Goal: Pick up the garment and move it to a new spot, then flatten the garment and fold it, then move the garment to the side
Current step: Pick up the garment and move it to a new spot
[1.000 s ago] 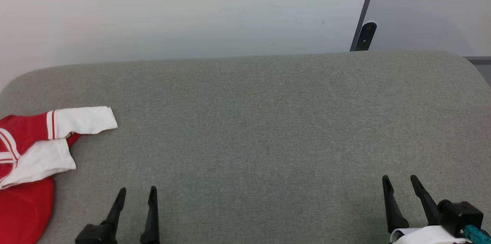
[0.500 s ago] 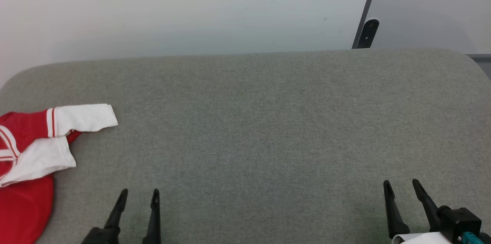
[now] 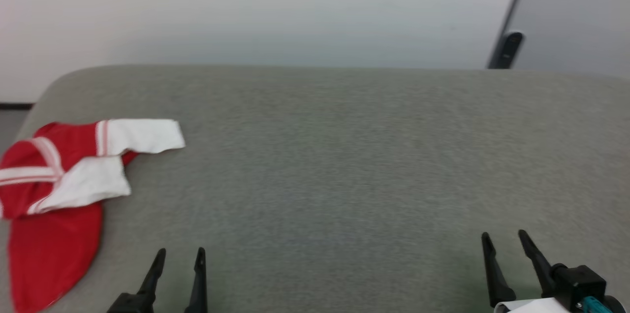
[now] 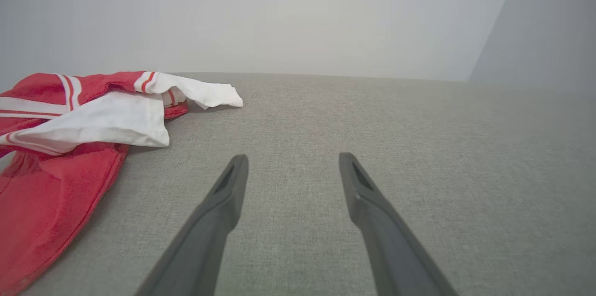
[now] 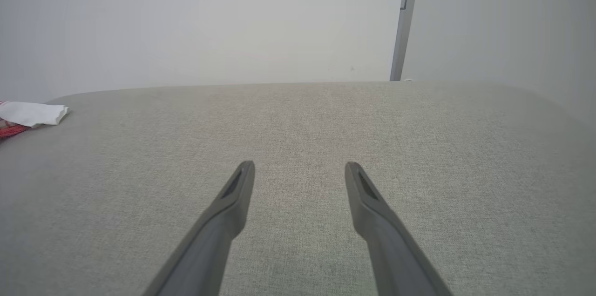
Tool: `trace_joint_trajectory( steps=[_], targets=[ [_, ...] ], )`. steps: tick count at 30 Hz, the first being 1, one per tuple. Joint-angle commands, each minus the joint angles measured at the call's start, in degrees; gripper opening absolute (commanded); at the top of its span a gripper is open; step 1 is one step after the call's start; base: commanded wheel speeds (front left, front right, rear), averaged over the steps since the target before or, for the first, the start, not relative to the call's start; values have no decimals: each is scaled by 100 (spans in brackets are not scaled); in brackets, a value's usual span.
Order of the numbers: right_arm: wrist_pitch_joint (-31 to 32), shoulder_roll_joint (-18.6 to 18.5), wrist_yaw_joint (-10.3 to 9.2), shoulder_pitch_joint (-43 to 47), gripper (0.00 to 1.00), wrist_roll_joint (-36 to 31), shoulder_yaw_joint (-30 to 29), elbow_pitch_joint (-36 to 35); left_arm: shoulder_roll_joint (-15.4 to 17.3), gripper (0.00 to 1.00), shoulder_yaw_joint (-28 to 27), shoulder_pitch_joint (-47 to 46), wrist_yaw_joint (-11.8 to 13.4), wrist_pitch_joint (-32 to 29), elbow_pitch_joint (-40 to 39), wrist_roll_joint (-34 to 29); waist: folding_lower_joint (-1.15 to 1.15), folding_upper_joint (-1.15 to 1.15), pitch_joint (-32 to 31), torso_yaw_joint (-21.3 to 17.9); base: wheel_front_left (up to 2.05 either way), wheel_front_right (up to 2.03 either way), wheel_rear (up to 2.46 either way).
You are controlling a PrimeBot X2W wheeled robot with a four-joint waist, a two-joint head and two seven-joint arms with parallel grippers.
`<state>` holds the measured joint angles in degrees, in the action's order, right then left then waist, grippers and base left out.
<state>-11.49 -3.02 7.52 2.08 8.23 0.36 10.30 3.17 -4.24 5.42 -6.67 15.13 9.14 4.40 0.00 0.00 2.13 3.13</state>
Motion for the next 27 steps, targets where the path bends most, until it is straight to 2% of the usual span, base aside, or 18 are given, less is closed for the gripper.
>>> trace_joint_trajectory(
  steps=[1,11,16,27],
  targets=[
    [29,16,-6,-2,100,-43,54,-23,-7,100,-13,-31,29,2,32,32,0,0,-14,525,0,0,0],
    [212,-178,-6,-316,100,-57,521,10,-26,100,28,95,288,2,75,156,0,0,-52,2048,0,0,0],
    [299,-296,-6,-483,100,19,796,81,-29,100,130,177,471,2,38,374,0,0,-57,2632,0,0,0],
    [428,-552,-6,-1400,100,325,1730,471,-27,100,41,508,1099,2,-672,1032,0,0,294,2826,0,0,0]
  ],
)
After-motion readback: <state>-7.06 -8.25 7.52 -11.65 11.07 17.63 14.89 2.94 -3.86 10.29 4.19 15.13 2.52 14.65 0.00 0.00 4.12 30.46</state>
